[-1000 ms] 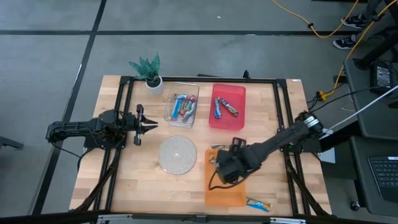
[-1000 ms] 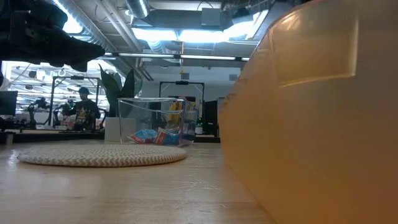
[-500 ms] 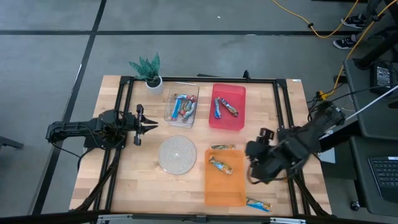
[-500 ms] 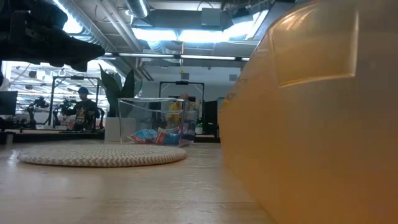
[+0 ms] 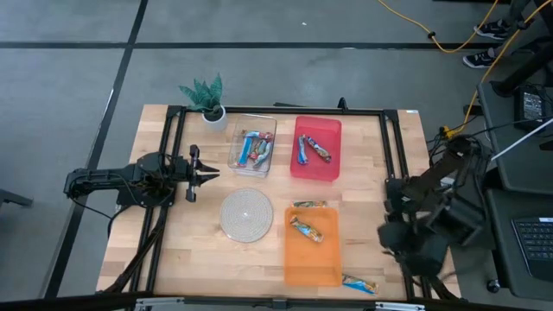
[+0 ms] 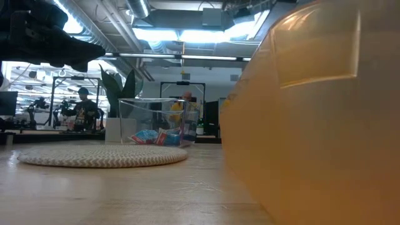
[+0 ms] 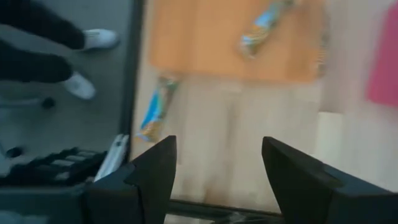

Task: Pick and place Granola Bars by type
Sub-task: Put the yellow granola bar into the orange bin

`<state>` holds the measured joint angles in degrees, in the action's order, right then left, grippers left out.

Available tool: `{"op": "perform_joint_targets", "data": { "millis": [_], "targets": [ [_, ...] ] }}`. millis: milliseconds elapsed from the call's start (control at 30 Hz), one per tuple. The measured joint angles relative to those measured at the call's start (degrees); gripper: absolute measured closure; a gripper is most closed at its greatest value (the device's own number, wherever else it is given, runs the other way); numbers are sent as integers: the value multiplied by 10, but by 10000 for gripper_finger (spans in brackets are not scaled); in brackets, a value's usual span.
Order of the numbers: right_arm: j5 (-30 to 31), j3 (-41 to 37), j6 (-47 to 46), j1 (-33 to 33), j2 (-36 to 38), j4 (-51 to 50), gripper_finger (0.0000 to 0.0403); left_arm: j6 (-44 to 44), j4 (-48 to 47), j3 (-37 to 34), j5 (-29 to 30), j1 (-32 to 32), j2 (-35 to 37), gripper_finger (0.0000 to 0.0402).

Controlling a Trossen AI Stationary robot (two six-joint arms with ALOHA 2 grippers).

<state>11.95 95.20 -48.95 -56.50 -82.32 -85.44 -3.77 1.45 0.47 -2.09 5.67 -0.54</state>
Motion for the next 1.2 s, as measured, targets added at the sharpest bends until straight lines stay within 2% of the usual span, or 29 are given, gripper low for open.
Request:
{"op": "perform_joint_targets", "data": {
  "millis": [333,633,933,1200],
  "targets": [
    [4,0,-34,-90,-19,57,166,0,0,0,0,0,0,347],
    [4,0,-33,-109,-98,72,166,0,0,0,0,0,0,347],
    [4,0,-36,-116,-174,132,164,0,0,0,0,0,0,347],
    [5,0,-86,-98,-222,152,111,0,0,0,0,0,0,347]
  ]
}}
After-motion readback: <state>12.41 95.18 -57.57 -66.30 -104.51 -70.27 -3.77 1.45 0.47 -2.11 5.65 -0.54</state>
